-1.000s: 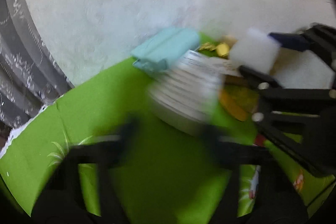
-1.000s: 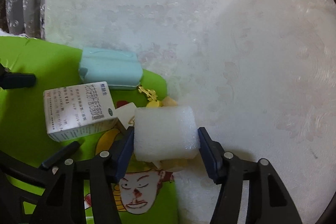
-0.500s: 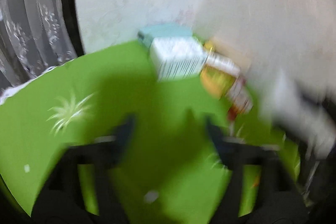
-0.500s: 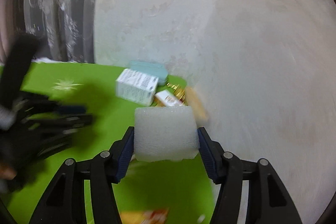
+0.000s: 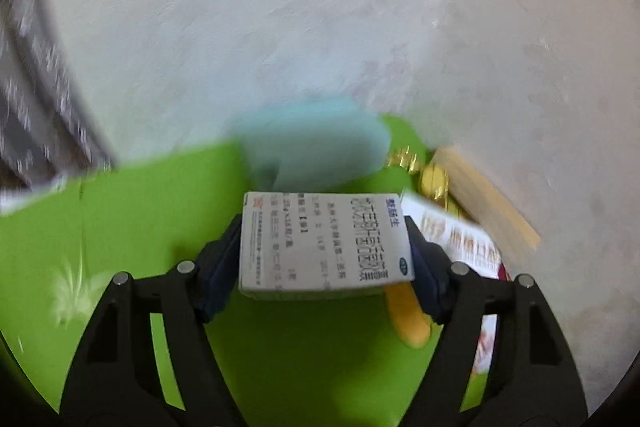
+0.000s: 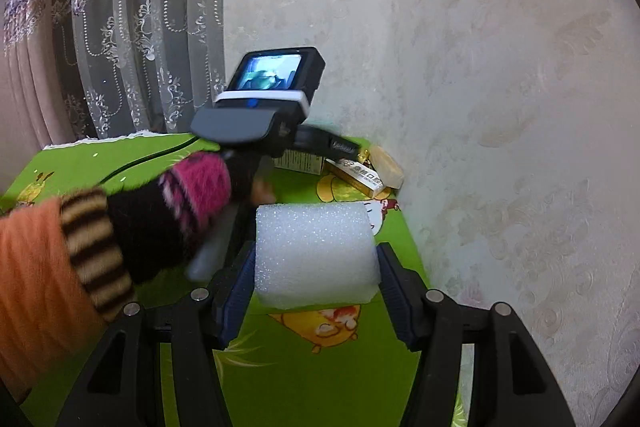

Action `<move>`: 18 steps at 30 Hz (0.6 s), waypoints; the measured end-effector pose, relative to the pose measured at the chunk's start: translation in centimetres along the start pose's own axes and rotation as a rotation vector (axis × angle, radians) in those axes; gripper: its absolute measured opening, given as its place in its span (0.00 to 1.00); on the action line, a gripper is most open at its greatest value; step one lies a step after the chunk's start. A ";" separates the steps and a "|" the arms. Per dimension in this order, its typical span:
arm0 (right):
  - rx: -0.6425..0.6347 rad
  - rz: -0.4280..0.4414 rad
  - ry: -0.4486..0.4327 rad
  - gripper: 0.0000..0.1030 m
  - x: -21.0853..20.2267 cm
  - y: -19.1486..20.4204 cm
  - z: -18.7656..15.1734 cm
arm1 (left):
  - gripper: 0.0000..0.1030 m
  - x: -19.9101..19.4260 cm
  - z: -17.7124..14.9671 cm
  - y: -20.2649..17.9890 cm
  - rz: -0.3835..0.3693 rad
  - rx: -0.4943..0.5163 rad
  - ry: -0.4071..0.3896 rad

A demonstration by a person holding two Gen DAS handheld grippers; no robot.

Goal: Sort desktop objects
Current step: 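Grasp the white foam block with the right gripper while the left grasps a white medicine box, then carry the medicine box and foam block into the purple box and release both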

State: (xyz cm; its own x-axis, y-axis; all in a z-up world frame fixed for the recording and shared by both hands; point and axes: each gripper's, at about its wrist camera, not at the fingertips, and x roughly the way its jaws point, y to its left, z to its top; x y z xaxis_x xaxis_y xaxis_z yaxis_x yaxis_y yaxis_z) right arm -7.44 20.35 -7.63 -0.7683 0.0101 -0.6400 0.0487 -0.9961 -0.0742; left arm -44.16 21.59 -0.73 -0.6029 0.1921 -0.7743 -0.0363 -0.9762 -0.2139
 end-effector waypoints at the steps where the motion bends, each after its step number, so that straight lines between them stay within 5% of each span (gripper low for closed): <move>1: 0.009 0.006 0.001 0.57 -0.1 -0.1 -0.1 | 0.73 -0.7 -0.5 0.5 -0.012 -0.012 -0.008; 6: 0.040 0.042 0.005 0.57 -0.1 0.1 -0.7 | 0.73 -6.0 -5.9 3.0 0.009 0.018 -0.043; 18: 0.024 0.133 0.035 0.57 -2.1 5.1 -4.0 | 0.73 -22.5 -19.7 9.4 0.204 -0.067 -0.132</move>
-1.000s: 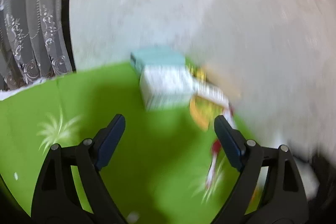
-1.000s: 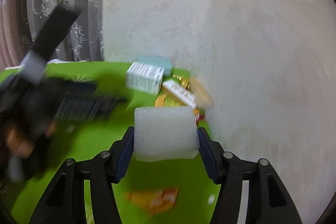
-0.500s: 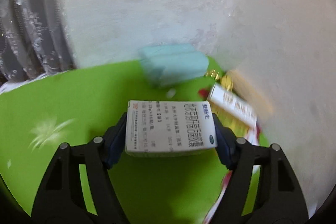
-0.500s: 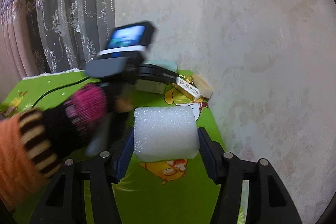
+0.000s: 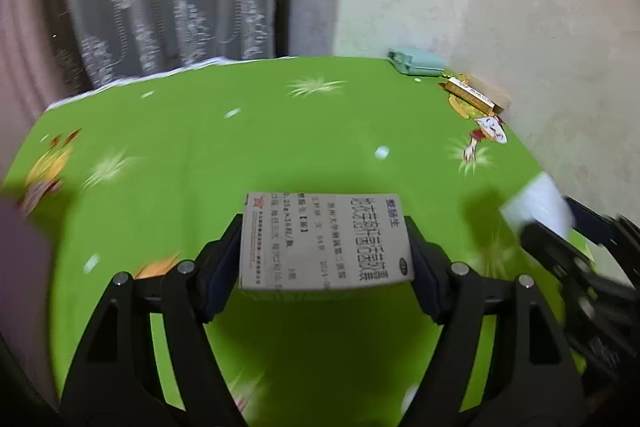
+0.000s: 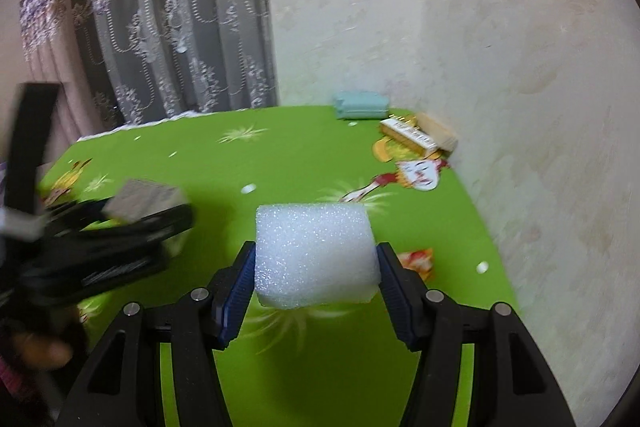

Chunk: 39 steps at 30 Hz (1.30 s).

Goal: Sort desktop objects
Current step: 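Carry the medicine box and foam block into the purple box and release both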

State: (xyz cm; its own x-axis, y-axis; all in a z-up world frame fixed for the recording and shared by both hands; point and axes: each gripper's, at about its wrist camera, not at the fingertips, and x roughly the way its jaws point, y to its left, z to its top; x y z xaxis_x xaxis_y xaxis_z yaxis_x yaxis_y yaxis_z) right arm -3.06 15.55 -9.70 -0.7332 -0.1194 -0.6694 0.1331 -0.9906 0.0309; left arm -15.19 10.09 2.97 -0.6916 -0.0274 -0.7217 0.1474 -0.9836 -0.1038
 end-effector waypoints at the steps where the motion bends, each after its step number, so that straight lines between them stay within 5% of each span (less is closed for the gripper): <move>1: -0.007 0.011 0.004 0.57 -0.1 0.7 -0.4 | 0.73 -0.7 -0.8 0.8 0.018 -0.011 -0.008; 17: -0.168 0.073 -0.082 0.57 -9.2 10.0 -4.1 | 0.74 -14.2 -7.9 5.2 0.077 -0.051 -0.146; 39: -0.312 -0.006 -0.101 0.57 -14.0 16.8 -4.1 | 0.74 -21.7 -10.0 7.8 0.004 -0.037 -0.276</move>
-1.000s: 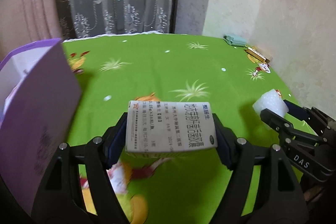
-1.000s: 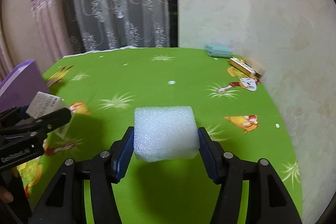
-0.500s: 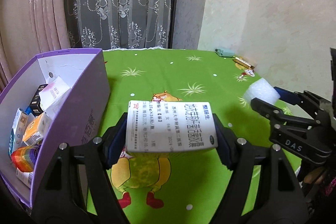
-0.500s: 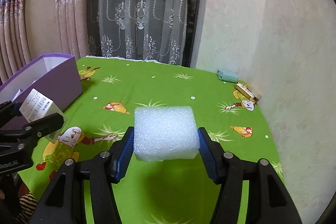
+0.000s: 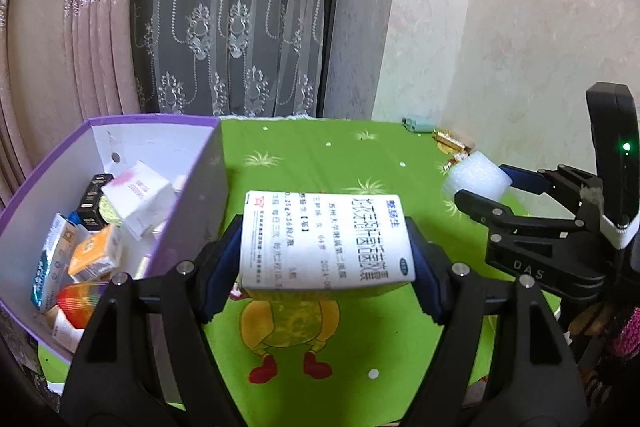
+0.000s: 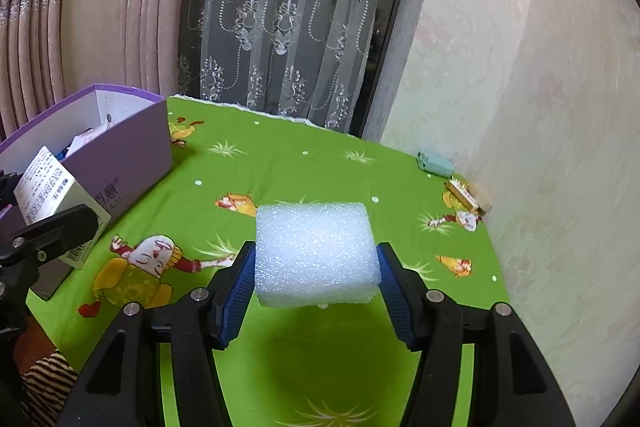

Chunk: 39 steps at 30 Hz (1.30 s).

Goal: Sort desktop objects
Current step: 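Carry the medicine box and foam block into the purple box and release both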

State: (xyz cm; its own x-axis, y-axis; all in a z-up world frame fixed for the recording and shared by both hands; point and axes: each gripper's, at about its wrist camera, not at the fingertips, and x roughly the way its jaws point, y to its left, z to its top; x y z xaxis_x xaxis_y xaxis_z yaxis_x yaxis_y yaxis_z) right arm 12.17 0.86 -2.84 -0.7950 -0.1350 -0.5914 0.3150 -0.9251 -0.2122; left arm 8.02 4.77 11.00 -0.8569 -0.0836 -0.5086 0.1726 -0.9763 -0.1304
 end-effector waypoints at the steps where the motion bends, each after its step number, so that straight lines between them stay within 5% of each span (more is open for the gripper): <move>1: -0.006 -0.001 -0.006 0.57 -0.2 0.4 0.2 | 0.74 -0.3 0.1 0.3 0.001 -0.005 -0.007; 15: -0.139 0.086 -0.135 0.57 -1.9 8.5 5.3 | 0.74 -4.1 1.7 7.0 0.118 -0.117 -0.123; 24: -0.260 0.185 -0.192 0.57 -1.5 16.2 9.1 | 0.74 -4.4 0.7 13.4 0.204 -0.224 -0.117; 33: -0.275 0.290 -0.191 0.57 1.1 18.5 13.9 | 0.75 -3.7 0.5 17.7 0.283 -0.293 -0.102; 36: -0.233 0.367 -0.168 0.62 2.6 18.4 15.2 | 0.87 -3.6 0.3 18.7 0.306 -0.311 -0.093; 39: -0.189 0.381 -0.168 0.79 3.3 18.1 15.6 | 0.98 -3.9 0.0 18.8 0.340 -0.303 -0.104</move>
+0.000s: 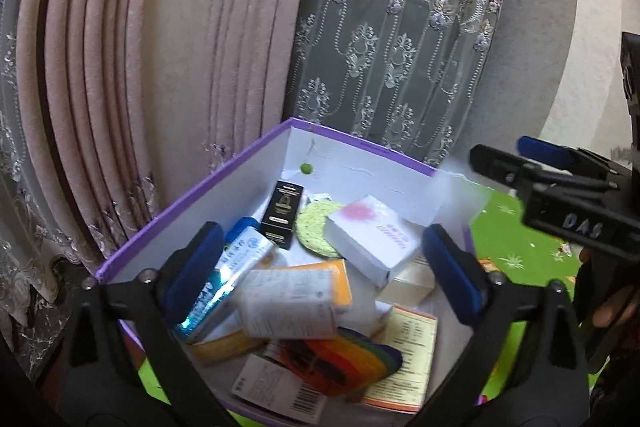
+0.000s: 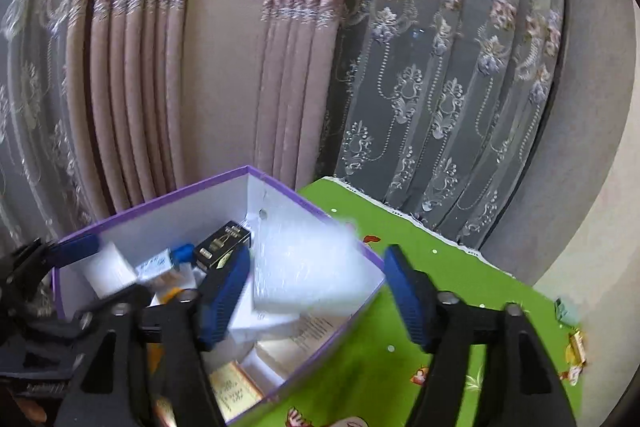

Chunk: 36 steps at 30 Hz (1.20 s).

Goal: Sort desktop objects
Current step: 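Carry the medicine box and foam block into the purple box and release both, then grasp the white dental card with the right gripper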

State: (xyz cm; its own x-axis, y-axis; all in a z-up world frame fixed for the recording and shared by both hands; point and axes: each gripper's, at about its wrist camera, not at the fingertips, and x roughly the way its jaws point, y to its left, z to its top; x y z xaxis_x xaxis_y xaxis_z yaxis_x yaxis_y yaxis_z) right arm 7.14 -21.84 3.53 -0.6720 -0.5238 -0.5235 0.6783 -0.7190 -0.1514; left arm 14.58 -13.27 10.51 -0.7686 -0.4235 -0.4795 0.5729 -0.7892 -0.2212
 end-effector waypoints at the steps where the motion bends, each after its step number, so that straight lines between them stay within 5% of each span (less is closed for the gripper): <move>1: 0.021 0.006 -0.010 0.81 -0.1 -0.5 -0.1 | 0.99 0.0 -0.1 -0.1 0.011 0.009 -0.003; 13: 0.128 -0.042 -0.010 0.81 -2.5 -7.6 -4.2 | 0.99 -0.6 -0.6 -5.7 -0.016 0.106 0.001; 22: 0.245 -0.164 0.026 0.81 -5.5 -17.7 -10.6 | 0.99 -0.8 -3.4 -16.7 -0.247 0.286 0.035; 26: 0.310 -0.254 0.089 0.81 -5.8 -24.3 -14.4 | 0.99 2.4 -5.7 -23.3 -0.331 0.348 0.138; 36: 0.324 -0.472 0.314 0.81 0.0 -39.5 -21.2 | 0.99 15.2 -10.1 -33.9 -0.308 0.424 0.351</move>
State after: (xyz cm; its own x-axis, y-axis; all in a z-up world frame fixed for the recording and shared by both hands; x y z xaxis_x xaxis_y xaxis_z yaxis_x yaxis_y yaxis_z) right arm -13.36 16.22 -8.33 -0.7237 0.0055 -0.6901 0.1744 -0.9661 -0.1906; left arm -13.59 11.53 2.14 -0.7000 -0.0343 -0.7133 0.1219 -0.9899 -0.0720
